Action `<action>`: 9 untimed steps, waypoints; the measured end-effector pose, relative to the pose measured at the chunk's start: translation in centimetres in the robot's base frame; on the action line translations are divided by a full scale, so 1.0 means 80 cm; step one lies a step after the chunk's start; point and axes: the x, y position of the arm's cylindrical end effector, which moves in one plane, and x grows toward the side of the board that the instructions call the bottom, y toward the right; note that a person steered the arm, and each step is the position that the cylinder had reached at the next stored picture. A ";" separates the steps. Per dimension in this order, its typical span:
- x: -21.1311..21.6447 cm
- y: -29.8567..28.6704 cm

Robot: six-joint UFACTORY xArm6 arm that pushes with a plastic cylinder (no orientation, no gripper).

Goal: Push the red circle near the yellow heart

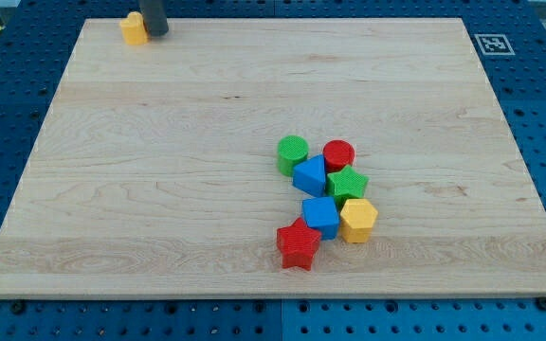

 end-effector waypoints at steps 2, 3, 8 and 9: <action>0.016 0.099; 0.057 0.190; 0.380 0.389; 0.385 0.389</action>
